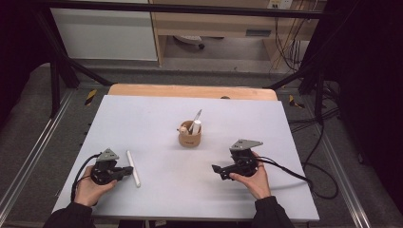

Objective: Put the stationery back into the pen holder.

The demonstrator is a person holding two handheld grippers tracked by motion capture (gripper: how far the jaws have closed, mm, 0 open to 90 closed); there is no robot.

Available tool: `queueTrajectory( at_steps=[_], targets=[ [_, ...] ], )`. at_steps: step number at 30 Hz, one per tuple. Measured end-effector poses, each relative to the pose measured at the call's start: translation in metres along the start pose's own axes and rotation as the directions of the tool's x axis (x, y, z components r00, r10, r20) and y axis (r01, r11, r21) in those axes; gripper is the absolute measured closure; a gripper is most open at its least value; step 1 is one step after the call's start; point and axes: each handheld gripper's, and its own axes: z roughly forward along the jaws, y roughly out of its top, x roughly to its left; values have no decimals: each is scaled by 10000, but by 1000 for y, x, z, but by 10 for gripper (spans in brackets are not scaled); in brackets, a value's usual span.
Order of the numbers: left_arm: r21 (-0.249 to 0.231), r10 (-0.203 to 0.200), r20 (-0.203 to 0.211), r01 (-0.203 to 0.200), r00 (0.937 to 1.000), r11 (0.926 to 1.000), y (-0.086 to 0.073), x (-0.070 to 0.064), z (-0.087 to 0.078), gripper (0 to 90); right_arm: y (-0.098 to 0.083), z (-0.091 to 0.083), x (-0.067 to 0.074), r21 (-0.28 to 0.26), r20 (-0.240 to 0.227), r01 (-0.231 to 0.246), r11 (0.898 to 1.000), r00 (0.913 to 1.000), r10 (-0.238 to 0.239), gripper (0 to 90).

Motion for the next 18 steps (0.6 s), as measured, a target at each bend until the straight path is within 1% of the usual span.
queueTrajectory(
  at_steps=[1, 4, 5, 6, 7, 11, 14, 15, 16, 18],
  targets=[
    [-10, 20, 29, -20, 10000, 10000, 1, 0, 1, 894, 0, 1, -1, 18, 3, 76, 10000, 10000, -76, 29],
    [-78, 37, 143, -36, 9999, 10000, 3, -2, 2, 894, -1, 4, 0, 104, 26, 42, 9999, 10000, -43, 28],
    [-98, 86, 114, -85, 9999, 9999, 3, -3, 2, 894, -1, 4, 0, 88, 6, 97, 9999, 10000, -97, 29],
    [-113, 79, 187, -77, 9998, 9999, 4, -4, 3, 894, -1, 5, 0, 99, -16, 63, 9999, 10000, -63, 29],
    [-123, 111, 149, -109, 9998, 9999, 4, -5, 3, 894, -1, 5, 0, 127, -22, 17, 9999, 10000, -17, 29],
    [-242, -17, 306, 24, 9995, 9997, 7, -7, 6, 894, -1, 6, 0, 132, 15, 21, 9999, 10000, -21, 29],
    [-267, -4, 324, 13, 9995, 9996, 10, -9, 10, 894, -2, 6, 1, 170, 41, 16, 9999, 10000, -17, 29],
    [-273, 46, 270, -39, 9996, 9996, 11, -9, 10, 894, -2, 6, 1, 167, 37, 15, 9999, 10000, -15, 29],
    [-293, 34, 321, -25, 9995, 9996, 11, -10, 11, 894, -1, 6, 0, 153, 25, 43, 9999, 10000, -43, 29],
    [-352, 87, 240, -78, 9997, 9993, 13, -11, 13, 894, -1, 5, 0, 59, 24, 40, 10000, 10000, -40, 29]
  ],
)
